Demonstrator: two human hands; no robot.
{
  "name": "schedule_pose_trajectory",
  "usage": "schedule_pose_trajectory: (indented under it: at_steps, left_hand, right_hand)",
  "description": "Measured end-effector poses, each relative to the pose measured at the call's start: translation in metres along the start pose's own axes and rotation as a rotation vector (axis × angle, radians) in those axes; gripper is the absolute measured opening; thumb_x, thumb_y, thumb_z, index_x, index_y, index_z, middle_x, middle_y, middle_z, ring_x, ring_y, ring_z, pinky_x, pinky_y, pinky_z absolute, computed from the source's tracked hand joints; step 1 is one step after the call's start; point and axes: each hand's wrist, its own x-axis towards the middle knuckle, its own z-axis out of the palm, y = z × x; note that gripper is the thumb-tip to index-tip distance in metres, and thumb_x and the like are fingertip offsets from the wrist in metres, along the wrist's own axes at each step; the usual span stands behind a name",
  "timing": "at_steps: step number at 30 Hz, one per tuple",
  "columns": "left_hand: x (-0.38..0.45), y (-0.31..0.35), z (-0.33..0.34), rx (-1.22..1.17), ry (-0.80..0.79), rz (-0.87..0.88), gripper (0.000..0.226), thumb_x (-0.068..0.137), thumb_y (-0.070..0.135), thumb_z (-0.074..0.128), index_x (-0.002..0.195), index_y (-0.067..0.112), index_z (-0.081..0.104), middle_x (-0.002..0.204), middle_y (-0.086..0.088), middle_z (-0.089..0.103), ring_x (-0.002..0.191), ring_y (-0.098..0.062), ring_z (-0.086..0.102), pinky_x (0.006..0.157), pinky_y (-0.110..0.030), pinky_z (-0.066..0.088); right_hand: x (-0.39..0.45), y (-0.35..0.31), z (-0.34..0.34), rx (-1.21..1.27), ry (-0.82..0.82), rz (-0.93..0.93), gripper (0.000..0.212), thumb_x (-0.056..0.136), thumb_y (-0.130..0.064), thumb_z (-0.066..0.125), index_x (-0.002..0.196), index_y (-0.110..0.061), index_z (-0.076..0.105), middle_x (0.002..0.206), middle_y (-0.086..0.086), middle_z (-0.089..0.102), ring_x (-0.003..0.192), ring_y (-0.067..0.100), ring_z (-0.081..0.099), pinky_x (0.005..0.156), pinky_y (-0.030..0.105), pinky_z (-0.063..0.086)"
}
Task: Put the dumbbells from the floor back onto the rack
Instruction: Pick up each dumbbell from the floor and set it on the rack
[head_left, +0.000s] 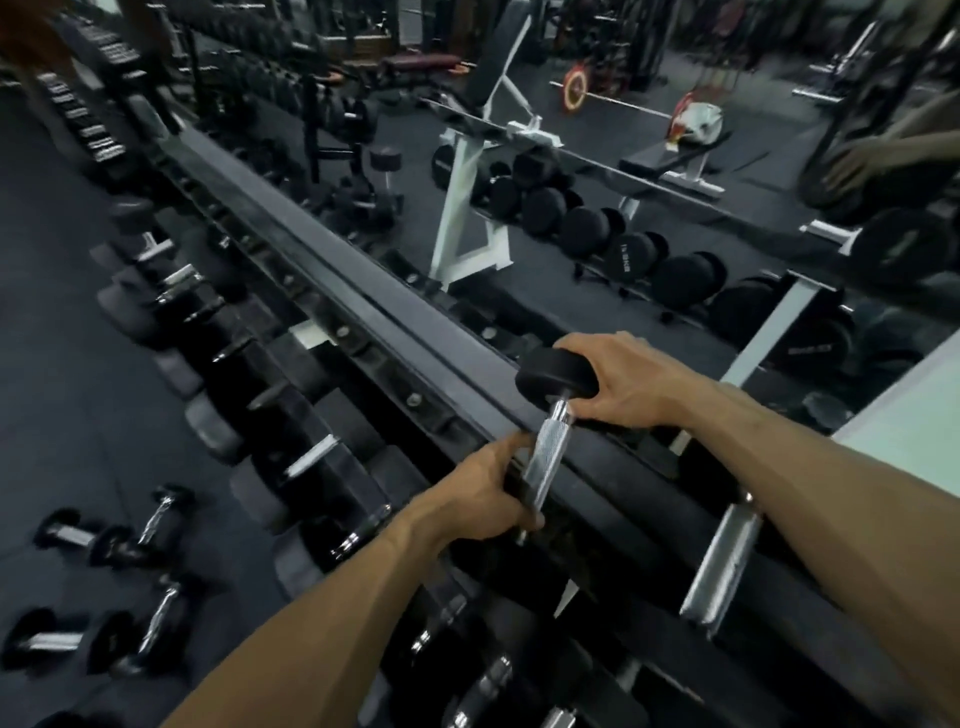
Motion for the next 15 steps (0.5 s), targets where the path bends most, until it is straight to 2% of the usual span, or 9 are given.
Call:
schedule_pose_trajectory:
  at_steps: [4,7,9,12,15]
  left_hand:
    - [0.059,0.004,0.004,0.072,-0.035,-0.038,0.078,0.075,0.014,0.078,0.140,0.027,0.037,0.105,0.004,0.055,0.091,-0.016,0.061,0.072,-0.023,0.051]
    - [0.091,-0.003,0.007,0.101,-0.042,-0.076,0.075,0.076,0.014,0.078,0.139,0.026,0.040,0.103,0.005,0.055,0.091,-0.014,0.058,0.072,-0.020,0.049]
    - [0.105,-0.009,0.002,0.114,-0.082,-0.102,0.075,0.075,0.016,0.079,0.138,0.028,0.041,0.108,0.003,0.056,0.095,-0.015,0.059,0.079,-0.023,0.050]
    - [0.112,-0.022,-0.004,0.085,-0.079,-0.112,0.078,0.072,0.019,0.083,0.136,0.036,0.043,0.110,-0.003,0.061,0.098,-0.017,0.062,0.087,-0.029,0.053]
    - [0.110,-0.024,-0.004,0.080,-0.062,-0.116,0.077,0.070,0.020,0.084,0.135,0.038,0.047,0.105,-0.004,0.064,0.094,-0.017,0.064,0.088,-0.031,0.054]
  right_hand:
    - [0.032,0.048,0.002,0.027,-0.012,0.036,0.036,0.077,-0.024,0.074,0.110,-0.026,0.058,0.092,-0.006,0.068,0.079,0.013,0.066,0.076,0.034,0.055]
    - [0.054,0.078,0.021,0.059,-0.030,0.078,0.037,0.078,-0.024,0.073,0.111,-0.025,0.058,0.093,-0.004,0.068,0.082,0.017,0.067,0.079,0.036,0.055]
    - [0.064,0.092,0.032,0.107,-0.033,0.116,0.040,0.076,-0.028,0.074,0.112,-0.030,0.056,0.092,-0.007,0.067,0.082,0.016,0.067,0.078,0.037,0.056]
    - [0.074,0.095,0.037,0.138,-0.053,0.128,0.041,0.076,-0.030,0.072,0.113,-0.034,0.055,0.090,-0.009,0.067,0.079,0.016,0.066,0.077,0.038,0.056]
    - [0.077,0.091,0.035,0.121,-0.060,0.151,0.041,0.077,-0.029,0.071,0.114,-0.033,0.055,0.089,-0.006,0.067,0.079,0.020,0.066,0.078,0.043,0.057]
